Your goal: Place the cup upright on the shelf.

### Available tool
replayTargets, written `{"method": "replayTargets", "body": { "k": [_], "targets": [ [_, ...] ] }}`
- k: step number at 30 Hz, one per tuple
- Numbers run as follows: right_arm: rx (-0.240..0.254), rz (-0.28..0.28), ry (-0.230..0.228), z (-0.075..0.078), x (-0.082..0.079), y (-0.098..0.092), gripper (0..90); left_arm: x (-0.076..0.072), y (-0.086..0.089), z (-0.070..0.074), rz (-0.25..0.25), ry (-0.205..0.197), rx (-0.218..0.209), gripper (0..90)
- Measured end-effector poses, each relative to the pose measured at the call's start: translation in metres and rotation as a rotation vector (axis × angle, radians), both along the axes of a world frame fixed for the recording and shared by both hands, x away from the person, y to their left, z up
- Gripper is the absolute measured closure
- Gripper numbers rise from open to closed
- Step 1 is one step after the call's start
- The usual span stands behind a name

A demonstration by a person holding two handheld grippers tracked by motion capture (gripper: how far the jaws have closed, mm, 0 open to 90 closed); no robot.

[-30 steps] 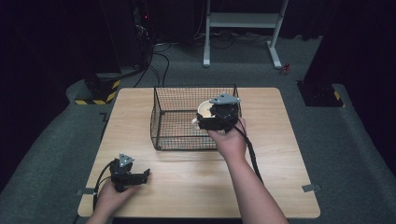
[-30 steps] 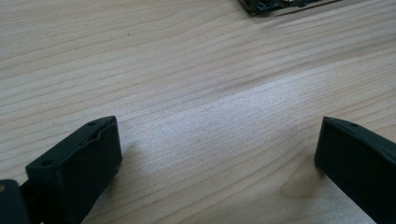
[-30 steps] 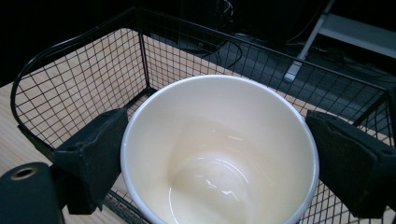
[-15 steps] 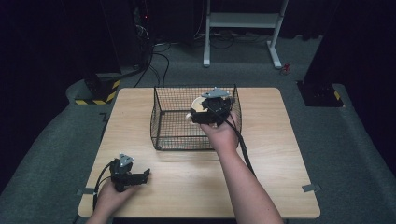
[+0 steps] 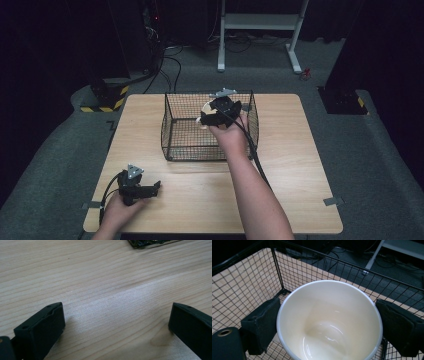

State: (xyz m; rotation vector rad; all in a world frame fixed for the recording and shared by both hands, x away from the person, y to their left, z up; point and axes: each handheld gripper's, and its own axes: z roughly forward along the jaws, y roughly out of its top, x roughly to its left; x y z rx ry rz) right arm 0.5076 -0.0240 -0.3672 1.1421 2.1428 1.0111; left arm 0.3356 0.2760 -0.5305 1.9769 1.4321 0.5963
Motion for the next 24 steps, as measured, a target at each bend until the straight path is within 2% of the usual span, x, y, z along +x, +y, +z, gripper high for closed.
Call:
{"method": "replayTargets", "body": {
  "k": [6,10,18,24],
  "targets": [
    [-0.014,-0.029,0.044,-0.008,0.017,0.001,9.0,0.0,0.0,0.0,-0.001,0.0,0.002,0.8],
    [-0.045,-0.038,0.075,-0.016,0.026,0.002,9.0,0.0,0.0,0.0,-0.002,-0.001,0.006,0.9],
    [-0.083,-0.043,0.128,-0.031,0.037,0.009,9.0,0.0,0.001,0.0,-0.004,0.003,0.006,0.9],
    [-0.091,-0.057,0.171,-0.038,0.043,0.01,9.0,0.0,0.0,0.001,-0.003,0.002,0.007,0.9]
  ]
}}
